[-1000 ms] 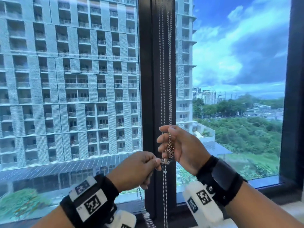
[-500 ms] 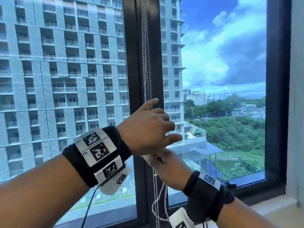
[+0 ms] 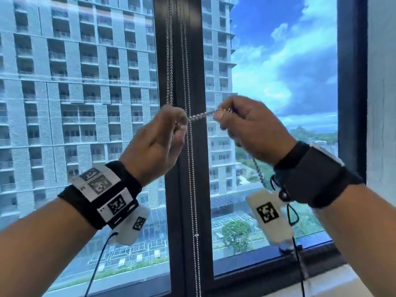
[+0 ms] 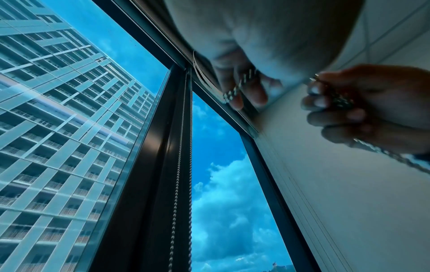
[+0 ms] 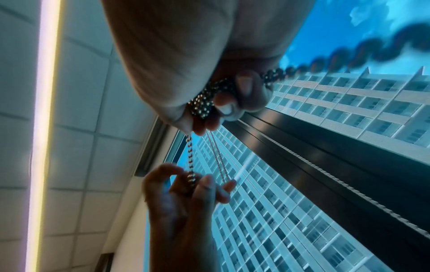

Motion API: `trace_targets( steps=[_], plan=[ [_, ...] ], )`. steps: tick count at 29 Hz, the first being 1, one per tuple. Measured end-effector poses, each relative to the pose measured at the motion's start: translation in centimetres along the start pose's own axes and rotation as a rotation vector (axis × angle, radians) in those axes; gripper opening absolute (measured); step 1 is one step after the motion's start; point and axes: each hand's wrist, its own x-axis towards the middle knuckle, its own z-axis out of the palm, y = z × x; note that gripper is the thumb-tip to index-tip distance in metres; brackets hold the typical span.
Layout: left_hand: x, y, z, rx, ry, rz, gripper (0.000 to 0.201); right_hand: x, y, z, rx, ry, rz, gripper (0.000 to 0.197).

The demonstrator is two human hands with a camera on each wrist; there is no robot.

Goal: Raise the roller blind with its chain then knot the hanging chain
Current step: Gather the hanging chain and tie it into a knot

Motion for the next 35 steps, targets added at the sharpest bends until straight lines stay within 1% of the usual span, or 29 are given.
trace_targets(
  steps=[1, 2, 3, 4, 5, 6, 7, 8, 9, 11, 12, 15, 17, 19, 22, 25, 27, 28, 31, 33, 34, 35],
  plan=[
    [0.3, 0.2, 0.0, 0.033, 0.051, 0.049, 0.009, 1.3, -0.3, -0.2, 0.040, 0.016, -0.003, 0.017],
    [0.7, 0.4, 0.0, 0.085, 0.072, 0.080, 0.004, 2.5, -0.6, -0.2, 0.061, 0.031, -0.008, 0.015],
    [1.3, 0.5, 0.0, 0.134, 0.098, 0.072, 0.010, 3.6, -0.9, -0.1, 0.063, 0.046, -0.012, 0.014],
    [1.8, 0.5, -0.1, 0.156, 0.124, 0.030, 0.016, 4.6, -1.3, 0.1, 0.055, 0.062, -0.014, 0.013],
    [2.4, 0.4, -0.2, 0.177, 0.154, -0.041, 0.022, 5.4, -1.7, 0.4, 0.043, 0.078, -0.013, 0.013],
    [3.0, 0.1, -0.4, 0.216, 0.170, -0.130, 0.031, 6.1, -2.0, 0.6, 0.035, 0.087, -0.010, 0.013],
    [3.6, -0.2, -0.6, 0.270, 0.153, -0.229, 0.041, 6.7, -2.4, 0.8, 0.033, 0.085, -0.008, 0.013],
    [4.0, -0.6, -0.9, 0.324, 0.098, -0.326, 0.049, 7.1, -2.7, 1.1, 0.031, 0.074, -0.013, 0.013],
    [4.4, -0.8, -1.2, 0.370, 0.031, -0.416, 0.052, 7.4, -3.0, 1.5, 0.018, 0.054, -0.027, 0.013],
    [4.7, -1.0, -1.9, 0.476, -0.083, -0.548, 0.046, 7.7, -3.5, 2.4, -0.040, 0.016, -0.063, 0.014],
    [4.7, -0.9, -2.2, 0.535, -0.135, -0.573, 0.040, 7.8, -3.7, 2.9, -0.081, 0.007, -0.078, 0.015],
    [4.4, -0.7, -3.0, 0.689, -0.301, -0.579, 0.026, 8.1, -3.9, 4.0, -0.191, -0.014, -0.106, 0.020],
    [4.1, -0.7, -3.5, 0.752, -0.411, -0.594, 0.023, 8.3, -3.8, 4.5, -0.203, -0.038, -0.110, 0.022],
    [3.8, -0.7, -4.1, 0.799, -0.495, -0.628, 0.019, 8.5, -3.5, 4.9, -0.215, -0.068, -0.110, 0.024],
    [3.4, -0.9, -4.5, 0.834, -0.617, -0.656, 0.022, 8.7, -2.7, 5.5, -0.254, -0.117, -0.107, 0.021],
    [3.2, -1.7, -4.8, 0.803, -0.726, -0.659, 0.029, 9.2, -2.1, 5.8, -0.290, -0.129, -0.113, 0.018],
    [2.8, -2.8, -5.2, 0.814, -0.743, -0.600, 0.031, 9.8, -1.7, 5.7, -0.305, -0.107, -0.115, 0.017],
    [2.6, -3.3, -5.3, 0.836, -0.712, -0.518, 0.029, 10.1, -1.5, 5.5, -0.309, -0.100, -0.110, 0.016],
    [2.7, -3.5, -5.3, 0.879, -0.516, -0.167, 0.019, 11.3, -1.1, 4.7, -0.327, -0.062, -0.125, 0.015],
    [3.0, -2.8, -5.1, 0.794, -0.360, 0.061, 0.023, 12.3, -1.1, 3.8, -0.329, -0.006, -0.143, 0.015],
    [3.2, -2.6, -5.0, 0.747, -0.307, 0.142, 0.025, 12.9, -1.3, 3.3, -0.331, 0.007, -0.151, 0.016],
    [3.4, -2.6, -5.1, 0.718, -0.290, 0.202, 0.026, 13.4, -1.5, 2.9, -0.344, 0.007, -0.160, 0.016]
  ],
)
